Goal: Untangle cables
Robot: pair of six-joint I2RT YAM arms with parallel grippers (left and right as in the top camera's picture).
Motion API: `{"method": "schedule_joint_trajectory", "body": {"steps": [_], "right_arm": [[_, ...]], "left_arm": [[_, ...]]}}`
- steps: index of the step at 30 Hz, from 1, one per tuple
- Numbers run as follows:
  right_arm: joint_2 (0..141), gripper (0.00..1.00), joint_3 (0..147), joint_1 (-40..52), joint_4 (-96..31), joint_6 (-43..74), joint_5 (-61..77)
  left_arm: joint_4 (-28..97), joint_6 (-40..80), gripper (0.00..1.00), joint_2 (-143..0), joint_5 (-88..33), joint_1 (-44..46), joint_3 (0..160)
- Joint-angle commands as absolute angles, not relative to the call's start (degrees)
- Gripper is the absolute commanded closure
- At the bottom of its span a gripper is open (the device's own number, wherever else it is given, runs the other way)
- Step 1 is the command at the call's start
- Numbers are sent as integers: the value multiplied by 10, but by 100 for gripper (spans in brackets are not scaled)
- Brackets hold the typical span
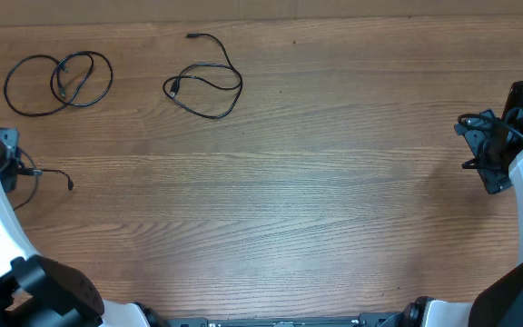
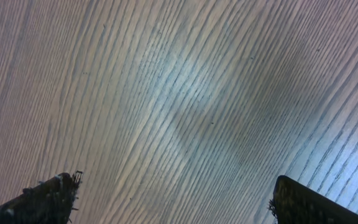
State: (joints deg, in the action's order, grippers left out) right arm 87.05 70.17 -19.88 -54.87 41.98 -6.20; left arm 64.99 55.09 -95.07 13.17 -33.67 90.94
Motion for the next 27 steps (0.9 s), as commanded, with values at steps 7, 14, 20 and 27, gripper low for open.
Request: {"method": "schedule_joint_trajectory", "body": {"steps": [7, 14, 20, 27], "right_arm": [[868, 0, 712, -199, -546, 422, -63], [868, 0, 712, -199, -546, 422, -63], [868, 0, 712, -199, -546, 422, -63], [868, 0, 712, -199, -546, 422, -63]], "left_arm": [[490, 548, 45, -960, 154, -341, 732], [483, 470, 0, -959, 65, -341, 734], [516, 411, 0, -959, -98, -339, 761], [534, 411, 0, -959, -119, -315, 761]]}}
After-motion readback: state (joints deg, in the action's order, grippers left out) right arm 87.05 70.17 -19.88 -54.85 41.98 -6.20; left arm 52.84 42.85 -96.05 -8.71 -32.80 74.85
